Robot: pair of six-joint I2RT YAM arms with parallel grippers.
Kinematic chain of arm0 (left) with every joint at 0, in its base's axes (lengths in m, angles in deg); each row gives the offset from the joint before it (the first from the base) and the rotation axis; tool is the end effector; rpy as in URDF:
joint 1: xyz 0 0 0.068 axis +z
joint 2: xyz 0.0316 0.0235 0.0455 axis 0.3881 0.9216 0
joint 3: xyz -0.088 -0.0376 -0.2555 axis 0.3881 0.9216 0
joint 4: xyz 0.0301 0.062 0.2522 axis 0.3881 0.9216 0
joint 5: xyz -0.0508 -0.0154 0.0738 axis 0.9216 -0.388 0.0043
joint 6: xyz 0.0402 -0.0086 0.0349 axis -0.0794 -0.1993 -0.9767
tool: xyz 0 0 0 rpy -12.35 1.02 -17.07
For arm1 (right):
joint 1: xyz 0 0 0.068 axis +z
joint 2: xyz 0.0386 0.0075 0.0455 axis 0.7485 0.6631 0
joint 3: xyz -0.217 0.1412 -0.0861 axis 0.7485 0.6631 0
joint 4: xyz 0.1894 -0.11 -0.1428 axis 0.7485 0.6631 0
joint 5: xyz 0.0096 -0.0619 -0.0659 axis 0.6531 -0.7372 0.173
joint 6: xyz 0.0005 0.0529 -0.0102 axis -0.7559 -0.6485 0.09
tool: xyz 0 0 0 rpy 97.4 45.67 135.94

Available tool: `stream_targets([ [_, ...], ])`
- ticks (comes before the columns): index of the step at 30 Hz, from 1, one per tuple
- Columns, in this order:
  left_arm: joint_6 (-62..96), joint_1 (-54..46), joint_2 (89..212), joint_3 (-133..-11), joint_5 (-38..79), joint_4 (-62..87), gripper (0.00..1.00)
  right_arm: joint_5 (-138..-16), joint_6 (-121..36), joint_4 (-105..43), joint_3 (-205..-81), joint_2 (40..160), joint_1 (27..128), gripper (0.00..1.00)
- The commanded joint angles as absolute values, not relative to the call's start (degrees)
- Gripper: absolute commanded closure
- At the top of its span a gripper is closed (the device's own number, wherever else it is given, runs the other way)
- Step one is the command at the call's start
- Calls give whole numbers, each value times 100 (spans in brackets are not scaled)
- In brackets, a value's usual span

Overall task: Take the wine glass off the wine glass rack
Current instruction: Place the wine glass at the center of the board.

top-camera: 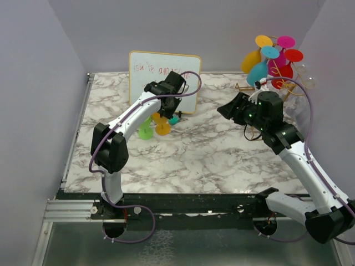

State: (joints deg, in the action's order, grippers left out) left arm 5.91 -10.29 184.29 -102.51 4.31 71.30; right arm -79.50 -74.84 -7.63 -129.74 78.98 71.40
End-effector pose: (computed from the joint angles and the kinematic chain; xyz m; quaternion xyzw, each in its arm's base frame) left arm 0.3423 -0.2173 0.2986 0.2605 0.9341 -0.0012 0.2441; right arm 0.2121 0.0933 0.3724 0.0894 0.8220 0.3211 0.4618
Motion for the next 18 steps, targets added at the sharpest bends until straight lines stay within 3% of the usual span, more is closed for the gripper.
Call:
stream_targets([
  [1,414,-1034,18289,-10335,369,7286,70,-7869,-7453,-609,-13118,7897,7156,43],
  [4,495,-1037,18256,-10475,399,7322,65,-7719,-7155,-679,-13200,7942,7151,42],
  [8,543,-1037,18142,-10656,502,7327,46,-7478,-6633,-399,-13773,8305,7150,40],
  [11,568,-1039,18022,-10761,517,7321,46,-7431,-6396,-269,-14096,8530,7158,36],
  [14,686,-1039,17662,-10592,530,7026,45,-7354,-6146,-254,-14310,8677,7156,24],
  [18,808,-1039,17062,-10261,366,6592,33,-7554,-5981,-139,-14643,8925,7155,19],
])
